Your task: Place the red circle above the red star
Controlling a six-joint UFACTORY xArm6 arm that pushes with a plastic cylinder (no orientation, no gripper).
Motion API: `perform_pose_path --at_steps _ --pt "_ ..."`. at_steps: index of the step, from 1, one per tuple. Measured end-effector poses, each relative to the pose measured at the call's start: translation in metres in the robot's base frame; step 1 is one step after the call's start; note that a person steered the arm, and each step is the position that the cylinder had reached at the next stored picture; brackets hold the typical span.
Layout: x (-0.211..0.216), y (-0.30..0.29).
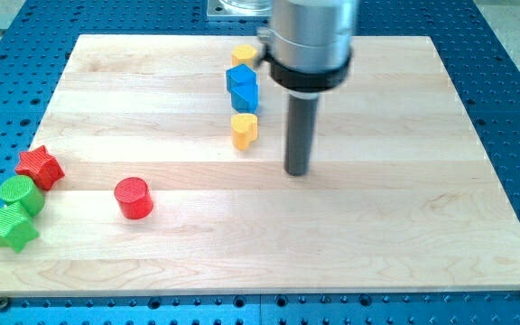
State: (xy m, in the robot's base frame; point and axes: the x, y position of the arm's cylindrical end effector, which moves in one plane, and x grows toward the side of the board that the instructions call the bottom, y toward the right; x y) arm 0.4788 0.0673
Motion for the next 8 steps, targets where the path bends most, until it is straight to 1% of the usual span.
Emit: perform_pose_path --at_steps 1,2,3,4,5,6,7,8 --pt "0.016 0.042" --pt "0.03 0.039" --pt "0.047 -0.038" --pt "0.065 -0.085" --pt "0.076 -0.166" --pt "0.067 -0.203" --pt "-0.016 -0.209" --pt "-0.046 -0.212"
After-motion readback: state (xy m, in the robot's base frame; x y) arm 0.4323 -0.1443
